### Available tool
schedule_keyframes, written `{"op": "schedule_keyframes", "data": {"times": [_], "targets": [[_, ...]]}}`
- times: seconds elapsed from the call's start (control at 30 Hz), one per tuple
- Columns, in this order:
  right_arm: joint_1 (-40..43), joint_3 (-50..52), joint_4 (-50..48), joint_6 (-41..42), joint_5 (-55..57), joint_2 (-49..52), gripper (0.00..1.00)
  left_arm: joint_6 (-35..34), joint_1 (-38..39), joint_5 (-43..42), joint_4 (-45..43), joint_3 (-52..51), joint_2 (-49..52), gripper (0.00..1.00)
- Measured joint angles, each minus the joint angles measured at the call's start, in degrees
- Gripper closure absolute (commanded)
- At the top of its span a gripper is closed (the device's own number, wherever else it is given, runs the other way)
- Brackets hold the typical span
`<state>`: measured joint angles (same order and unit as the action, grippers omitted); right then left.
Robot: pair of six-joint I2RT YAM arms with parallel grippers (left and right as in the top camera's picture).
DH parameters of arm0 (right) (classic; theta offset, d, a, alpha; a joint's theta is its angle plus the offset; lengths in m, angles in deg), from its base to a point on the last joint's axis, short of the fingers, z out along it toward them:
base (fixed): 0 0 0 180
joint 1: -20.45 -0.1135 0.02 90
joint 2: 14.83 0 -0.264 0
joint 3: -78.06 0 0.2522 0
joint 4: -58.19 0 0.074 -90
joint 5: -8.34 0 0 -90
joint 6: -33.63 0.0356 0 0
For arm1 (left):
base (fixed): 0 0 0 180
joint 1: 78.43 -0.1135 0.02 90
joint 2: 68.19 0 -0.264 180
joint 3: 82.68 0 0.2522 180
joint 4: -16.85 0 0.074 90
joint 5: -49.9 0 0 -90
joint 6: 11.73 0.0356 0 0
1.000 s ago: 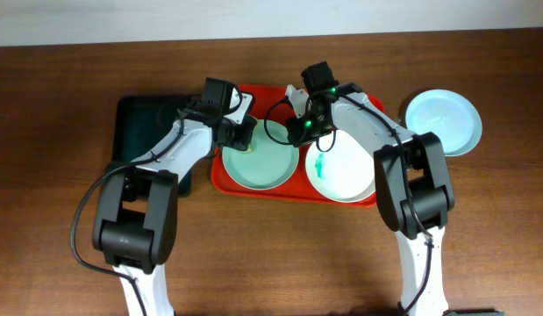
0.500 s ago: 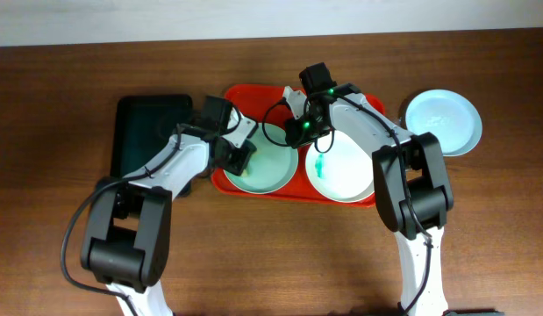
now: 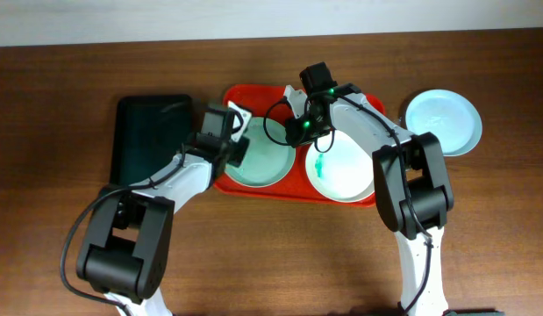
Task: Clean dirty plates on tray and stack at the side
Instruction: 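Lift the mint green plate with right gripper and stack it on the blue plate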
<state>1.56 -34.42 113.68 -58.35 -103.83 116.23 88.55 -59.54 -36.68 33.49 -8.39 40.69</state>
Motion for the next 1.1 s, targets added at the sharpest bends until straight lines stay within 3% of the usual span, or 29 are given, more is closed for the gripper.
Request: {"op": "schedule_keyframes", "data": {"times": [0.07,0.13,0.2,0.33,0.43,0.53,0.67,0.8,0.87,0.93,1.03,1.07,1.1], "targets": [[0.00,0.00,-0.02,0.02,-0.02,0.00,0.96,-0.22,-0.11,3.06,-10.27,-0.50,0.09,1.00],[0.00,0.00,-0.02,0.02,-0.02,0.00,0.96,-2.05,-0.11,3.89,-13.46,-0.42,-0.42,1.00],[0.00,-0.33,0.85,0.00,0.02,0.00,0.96,-4.72,-0.11,4.17,-10.12,-0.28,-3.50,1.00],[-1.14,-4.76,6.91,-0.17,8.04,-0.55,0.96,-7.56,-1.42,4.17,7.26,0.15,-19.52,1.00],[-6.93,-7.10,9.49,-0.22,26.91,-7.76,0.96,-7.98,-8.83,5.90,17.27,0.09,-21.14,1.00],[-16.68,-8.57,9.31,-0.61,54.55,-16.59,0.96,-8.20,-14.75,6.49,18.67,0.04,-21.14,1.00],[-27.32,-8.74,9.03,-7.39,87.30,-18.10,0.96,-10.16,-18.51,6.54,19.21,0.04,-21.14,1.00],[-31.63,-8.76,6.03,-16.96,100.43,-18.10,0.96,-10.16,-18.49,6.51,19.19,0.04,-21.14,1.00],[-30.38,-8.76,6.10,-17.49,99.91,-18.10,0.96,-10.19,-18.51,6.51,19.15,0.04,-21.14,1.00],[-26.25,-8.85,9.42,-15.45,85.50,-18.18,0.96,-10.19,-18.49,6.45,19.02,0.04,-21.14,1.00],[-9.64,-7.85,10.29,-7.56,47.78,-18.18,0.96,-10.21,-18.49,5.77,18.80,0.00,-21.14,1.00],[1.79,-7.58,10.43,-2.82,31.36,-17.77,0.96,-10.34,-18.51,5.57,18.80,0.00,-21.14,1.00],[7.41,-7.56,10.82,-0.85,23.58,-17.42,0.96,-10.36,-18.49,5.57,18.82,0.00,-21.14,1.00]]}}
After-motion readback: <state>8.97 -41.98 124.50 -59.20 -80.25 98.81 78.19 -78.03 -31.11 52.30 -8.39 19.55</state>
